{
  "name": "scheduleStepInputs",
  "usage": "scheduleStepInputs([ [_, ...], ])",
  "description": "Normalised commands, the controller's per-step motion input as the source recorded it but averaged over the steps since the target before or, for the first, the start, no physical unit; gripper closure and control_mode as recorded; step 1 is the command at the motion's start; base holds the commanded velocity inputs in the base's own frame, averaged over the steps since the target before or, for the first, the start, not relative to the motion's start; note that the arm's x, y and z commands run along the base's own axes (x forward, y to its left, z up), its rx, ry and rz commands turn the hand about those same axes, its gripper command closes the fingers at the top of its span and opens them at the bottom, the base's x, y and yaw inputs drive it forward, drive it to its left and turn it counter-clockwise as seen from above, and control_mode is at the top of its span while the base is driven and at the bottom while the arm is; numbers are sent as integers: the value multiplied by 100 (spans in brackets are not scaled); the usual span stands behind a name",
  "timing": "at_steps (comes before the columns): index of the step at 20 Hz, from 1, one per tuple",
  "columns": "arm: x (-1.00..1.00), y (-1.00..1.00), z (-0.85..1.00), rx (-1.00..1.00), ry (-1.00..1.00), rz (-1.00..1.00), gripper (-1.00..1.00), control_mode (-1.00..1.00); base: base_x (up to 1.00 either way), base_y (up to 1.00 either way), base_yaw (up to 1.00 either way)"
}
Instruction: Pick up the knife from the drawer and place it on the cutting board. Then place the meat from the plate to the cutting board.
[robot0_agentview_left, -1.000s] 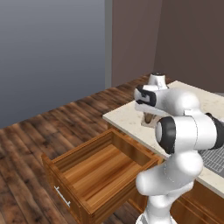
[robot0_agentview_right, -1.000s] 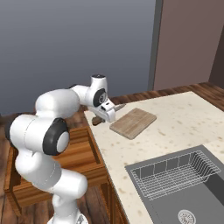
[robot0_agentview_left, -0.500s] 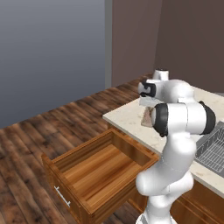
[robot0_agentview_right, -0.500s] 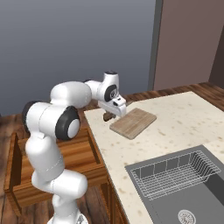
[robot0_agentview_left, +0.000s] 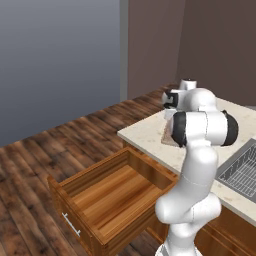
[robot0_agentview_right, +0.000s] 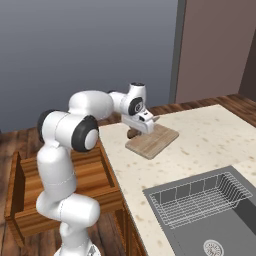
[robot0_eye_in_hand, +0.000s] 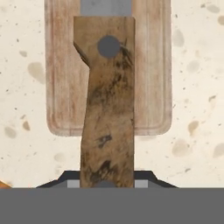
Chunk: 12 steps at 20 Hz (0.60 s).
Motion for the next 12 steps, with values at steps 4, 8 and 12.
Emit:
scheduleStepInputs([
  [4,19,-22,-25,0,0,0,100,-100,0,0,0],
  [8,23,-22,-27,0,0,0,100,-100,0,0,0],
  [12,29,-20,-25,0,0,0,100,-100,0,0,0],
])
